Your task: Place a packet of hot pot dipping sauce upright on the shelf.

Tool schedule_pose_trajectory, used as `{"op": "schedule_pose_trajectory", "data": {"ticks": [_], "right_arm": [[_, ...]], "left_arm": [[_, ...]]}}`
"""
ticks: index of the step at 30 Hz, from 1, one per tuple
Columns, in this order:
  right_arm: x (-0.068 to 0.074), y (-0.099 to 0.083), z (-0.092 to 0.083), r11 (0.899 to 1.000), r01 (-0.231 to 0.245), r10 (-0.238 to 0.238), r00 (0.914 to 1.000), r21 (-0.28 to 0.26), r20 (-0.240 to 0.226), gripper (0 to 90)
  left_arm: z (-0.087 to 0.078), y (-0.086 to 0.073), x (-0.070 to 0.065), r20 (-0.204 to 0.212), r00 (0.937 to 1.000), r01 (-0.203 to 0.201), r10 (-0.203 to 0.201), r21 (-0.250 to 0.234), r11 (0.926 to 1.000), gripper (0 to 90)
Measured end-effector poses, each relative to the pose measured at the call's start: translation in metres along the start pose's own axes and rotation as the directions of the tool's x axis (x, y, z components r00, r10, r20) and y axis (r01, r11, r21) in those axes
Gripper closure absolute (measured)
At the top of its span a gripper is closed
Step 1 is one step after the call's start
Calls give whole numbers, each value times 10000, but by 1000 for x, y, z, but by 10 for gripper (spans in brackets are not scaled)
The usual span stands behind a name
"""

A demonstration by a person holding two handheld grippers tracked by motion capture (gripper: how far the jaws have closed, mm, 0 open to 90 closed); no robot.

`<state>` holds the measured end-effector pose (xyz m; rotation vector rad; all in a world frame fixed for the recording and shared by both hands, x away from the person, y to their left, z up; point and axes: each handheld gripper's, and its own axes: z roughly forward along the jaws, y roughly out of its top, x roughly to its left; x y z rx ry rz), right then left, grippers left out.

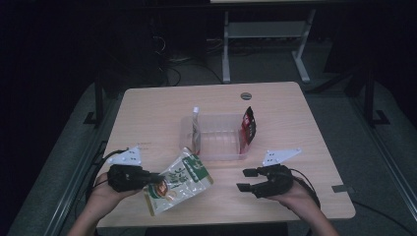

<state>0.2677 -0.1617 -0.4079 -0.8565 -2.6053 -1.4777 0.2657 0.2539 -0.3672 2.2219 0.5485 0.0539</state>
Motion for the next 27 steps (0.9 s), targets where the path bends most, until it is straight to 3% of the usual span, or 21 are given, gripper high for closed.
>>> {"op": "schedule_pose_trajectory", "data": {"ticks": [3,6,8,13,16,23,24,27], "right_arm": [[1,2,-1,9999,32,-35,9998,-140,-170,467],[-1,6,3,10000,-61,60,9968,-19,-799,479],[-2,7,4,10000,-78,78,9962,3,-868,477],[-2,13,11,9999,-116,104,9921,-83,-1252,426],[-1,17,15,9999,-135,118,9861,-96,-1656,379],[-1,22,26,9998,-161,136,9801,-113,-1981,356],[-1,23,27,9999,-100,70,9799,-138,-1994,357],[-2,23,29,9998,-94,62,9787,-149,-2054,385]], "left_arm": [[8,4,-4,192,9997,-171,170,47,9998,896],[24,11,-9,549,9974,-481,468,243,9985,896],[29,13,-11,611,9962,-646,629,272,9975,897],[42,23,-17,965,9905,-1008,980,252,9946,897],[50,31,-20,1211,9835,-1377,1345,187,9903,897],[61,46,-24,1388,9755,-1725,1709,-5,9850,897],[64,49,-23,1450,9720,-1860,1846,-44,9825,897],[66,51,-23,1435,9711,-1919,1906,-53,9814,897]]}}
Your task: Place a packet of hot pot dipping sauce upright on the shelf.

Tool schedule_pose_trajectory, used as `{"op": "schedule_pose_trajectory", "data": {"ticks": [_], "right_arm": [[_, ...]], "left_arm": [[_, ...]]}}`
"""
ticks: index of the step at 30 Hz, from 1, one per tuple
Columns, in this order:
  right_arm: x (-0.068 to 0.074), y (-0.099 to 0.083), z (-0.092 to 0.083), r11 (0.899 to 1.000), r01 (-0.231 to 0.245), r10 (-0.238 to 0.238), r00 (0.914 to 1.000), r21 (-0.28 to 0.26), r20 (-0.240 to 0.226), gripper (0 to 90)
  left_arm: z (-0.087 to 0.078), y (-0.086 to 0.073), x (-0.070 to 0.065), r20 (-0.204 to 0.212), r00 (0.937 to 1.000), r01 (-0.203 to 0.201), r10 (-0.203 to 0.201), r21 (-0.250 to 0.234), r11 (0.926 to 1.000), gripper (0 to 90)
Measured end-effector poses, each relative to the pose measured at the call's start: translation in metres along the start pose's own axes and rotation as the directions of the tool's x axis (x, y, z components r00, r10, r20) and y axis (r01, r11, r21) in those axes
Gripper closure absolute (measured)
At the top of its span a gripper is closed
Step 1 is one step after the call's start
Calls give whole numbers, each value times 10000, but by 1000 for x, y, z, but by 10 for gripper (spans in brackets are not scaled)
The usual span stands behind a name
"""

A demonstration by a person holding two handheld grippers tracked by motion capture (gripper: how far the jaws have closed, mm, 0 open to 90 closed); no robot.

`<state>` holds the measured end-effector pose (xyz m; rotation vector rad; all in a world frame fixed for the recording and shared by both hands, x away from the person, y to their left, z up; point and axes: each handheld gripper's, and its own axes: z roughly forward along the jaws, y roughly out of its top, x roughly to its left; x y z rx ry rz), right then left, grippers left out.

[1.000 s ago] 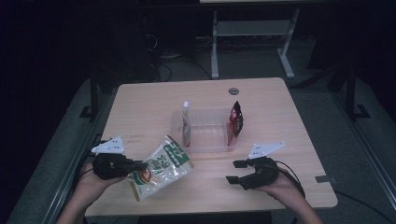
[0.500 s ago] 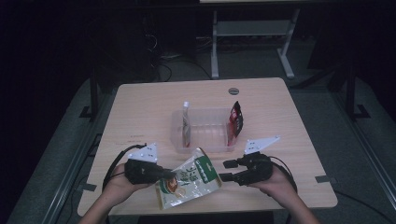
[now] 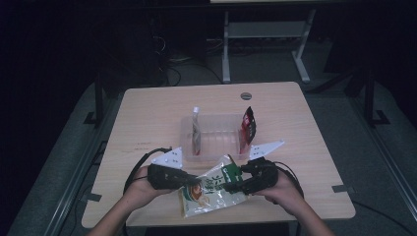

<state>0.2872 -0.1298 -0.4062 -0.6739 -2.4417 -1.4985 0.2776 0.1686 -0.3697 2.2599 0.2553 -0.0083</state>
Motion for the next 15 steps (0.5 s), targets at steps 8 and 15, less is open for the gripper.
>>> {"op": "schedule_pose_trajectory", "data": {"ticks": [8,15], "right_arm": [[3,-4,-2,9996,-126,124,9999,-249,-53,541],[7,-4,-2,9994,-82,73,9996,-323,-291,641]], "left_arm": [[1,-5,4,-193,9998,-39,38,-95,9999,897],[-2,-8,8,-341,9994,18,-25,-202,9998,896]]}}
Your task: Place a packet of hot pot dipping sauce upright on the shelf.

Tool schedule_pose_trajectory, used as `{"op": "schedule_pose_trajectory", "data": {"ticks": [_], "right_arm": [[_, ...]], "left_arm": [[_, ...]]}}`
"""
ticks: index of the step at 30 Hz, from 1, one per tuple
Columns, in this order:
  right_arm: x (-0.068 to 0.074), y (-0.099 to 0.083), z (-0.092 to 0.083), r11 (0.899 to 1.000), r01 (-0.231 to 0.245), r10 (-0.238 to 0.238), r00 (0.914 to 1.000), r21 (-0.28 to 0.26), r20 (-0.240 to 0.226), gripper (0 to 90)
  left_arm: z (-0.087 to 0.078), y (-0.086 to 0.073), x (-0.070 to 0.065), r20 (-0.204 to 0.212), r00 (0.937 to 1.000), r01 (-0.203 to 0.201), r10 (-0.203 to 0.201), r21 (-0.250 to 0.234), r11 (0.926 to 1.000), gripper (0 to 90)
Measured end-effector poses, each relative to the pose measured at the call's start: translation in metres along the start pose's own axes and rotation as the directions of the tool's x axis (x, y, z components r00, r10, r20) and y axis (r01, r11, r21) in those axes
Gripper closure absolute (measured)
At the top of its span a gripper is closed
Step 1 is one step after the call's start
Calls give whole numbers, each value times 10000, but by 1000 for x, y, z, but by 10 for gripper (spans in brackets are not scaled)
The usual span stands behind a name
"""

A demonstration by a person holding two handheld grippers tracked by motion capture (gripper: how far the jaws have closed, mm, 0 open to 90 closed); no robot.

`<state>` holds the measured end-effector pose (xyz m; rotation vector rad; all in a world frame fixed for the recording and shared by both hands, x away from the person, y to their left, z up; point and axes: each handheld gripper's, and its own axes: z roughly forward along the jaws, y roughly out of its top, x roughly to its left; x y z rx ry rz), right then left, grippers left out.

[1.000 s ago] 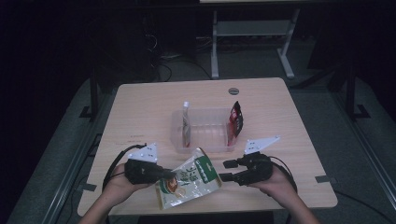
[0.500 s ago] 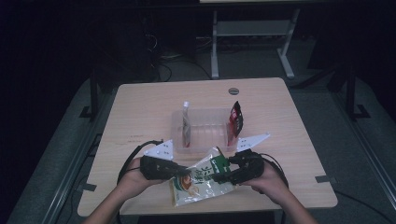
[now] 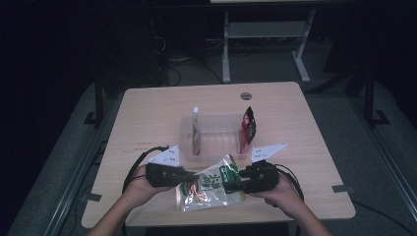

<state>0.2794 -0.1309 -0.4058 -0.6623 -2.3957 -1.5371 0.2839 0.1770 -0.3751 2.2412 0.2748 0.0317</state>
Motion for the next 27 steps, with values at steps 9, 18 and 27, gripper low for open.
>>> {"op": "schedule_pose_trajectory", "data": {"ticks": [9,18,27], "right_arm": [[1,-1,-1,9999,108,-107,9999,17,-135,792],[4,-1,-2,9996,286,-286,9985,-14,-468,880],[7,2,-3,9993,323,-333,9980,-192,-544,894]], "left_arm": [[1,-1,2,-73,10000,21,-21,-11,10000,896],[7,-4,6,27,9999,116,-116,-52,9999,895],[14,-8,8,-68,9998,161,-162,-50,9999,802]]}}
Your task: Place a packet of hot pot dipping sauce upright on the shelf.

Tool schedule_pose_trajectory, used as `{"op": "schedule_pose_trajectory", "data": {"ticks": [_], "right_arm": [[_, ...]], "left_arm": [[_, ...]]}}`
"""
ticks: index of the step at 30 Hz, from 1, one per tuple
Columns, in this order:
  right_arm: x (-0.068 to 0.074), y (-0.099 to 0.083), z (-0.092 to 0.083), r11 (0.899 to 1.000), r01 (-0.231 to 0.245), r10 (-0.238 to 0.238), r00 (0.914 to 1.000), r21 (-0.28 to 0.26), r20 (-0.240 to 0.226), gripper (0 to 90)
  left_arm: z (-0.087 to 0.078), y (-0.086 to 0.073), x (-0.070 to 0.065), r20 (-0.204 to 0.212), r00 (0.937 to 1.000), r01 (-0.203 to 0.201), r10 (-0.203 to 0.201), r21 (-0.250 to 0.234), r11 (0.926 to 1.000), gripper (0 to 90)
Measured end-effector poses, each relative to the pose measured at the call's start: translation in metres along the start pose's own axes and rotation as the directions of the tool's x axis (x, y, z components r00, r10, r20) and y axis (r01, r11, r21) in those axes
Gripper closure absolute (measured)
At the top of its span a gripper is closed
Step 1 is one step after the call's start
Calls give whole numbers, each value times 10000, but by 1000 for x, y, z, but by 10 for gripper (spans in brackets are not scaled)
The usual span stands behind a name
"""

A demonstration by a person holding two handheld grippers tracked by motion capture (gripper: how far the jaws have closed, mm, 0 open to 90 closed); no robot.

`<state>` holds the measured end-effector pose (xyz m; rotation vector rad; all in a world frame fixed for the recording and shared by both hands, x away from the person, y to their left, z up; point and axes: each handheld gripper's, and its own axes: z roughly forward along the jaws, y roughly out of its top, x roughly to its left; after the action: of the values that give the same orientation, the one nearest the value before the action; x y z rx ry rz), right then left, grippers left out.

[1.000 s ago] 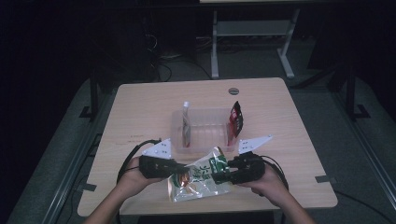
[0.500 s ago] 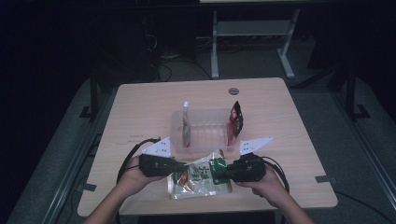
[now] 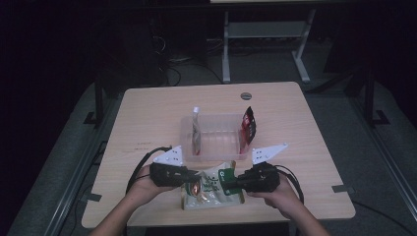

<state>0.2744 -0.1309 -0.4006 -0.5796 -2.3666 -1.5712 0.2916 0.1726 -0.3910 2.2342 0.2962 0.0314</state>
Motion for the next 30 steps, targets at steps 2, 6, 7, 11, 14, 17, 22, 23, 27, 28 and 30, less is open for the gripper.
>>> {"op": "schedule_pose_trajectory", "data": {"ticks": [2,6,7,11,14,17,22,23,27,28,30], "right_arm": [[-1,1,-2,9999,-16,15,10000,-117,-78,898],[-1,2,-4,9991,-103,91,9995,-403,-311,900],[-1,3,-5,9990,-118,103,9993,-441,-355,900],[1,4,-8,9977,-50,22,9991,-673,-421,900],[4,8,-10,9959,114,-151,9991,-894,-405,900],[5,12,-14,9938,303,-331,9992,-1067,-237,900],[7,16,-18,9922,515,-528,9986,-1133,-89,900],[8,19,-20,9909,627,-632,9980,-1194,-2,900],[10,25,-24,9874,707,-700,9975,-1419,96,900],[10,25,-24,9874,707,-700,9975,-1419,96,900],[10,29,-27,9846,804,-782,9967,-1550,202,900]], "left_arm": [[0,-1,0,-194,9998,71,-71,-1,10000,598],[-4,-2,-1,-431,9990,144,-150,-127,9998,432],[-6,-2,-2,-586,9981,152,-163,-199,9997,432],[-12,-4,-2,-772,9964,329,-359,-394,9987,365],[-14,-7,0,-786,9961,362,-392,-397,9986,352],[-11,-12,0,-632,9968,472,-480,-151,9988,308],[-3,-15,0,-411,9983,426,-416,231,9988,223],[-1,-15,-1,-386,9983,449,-436,336,9984,209],[0,-17,-1,-388,9978,555,-540,388,9977,179],[0,-17,-1,-388,9978,555,-540,388,9977,176],[-1,-19,0,-435,9973,611,-594,387,9974,174]]}}
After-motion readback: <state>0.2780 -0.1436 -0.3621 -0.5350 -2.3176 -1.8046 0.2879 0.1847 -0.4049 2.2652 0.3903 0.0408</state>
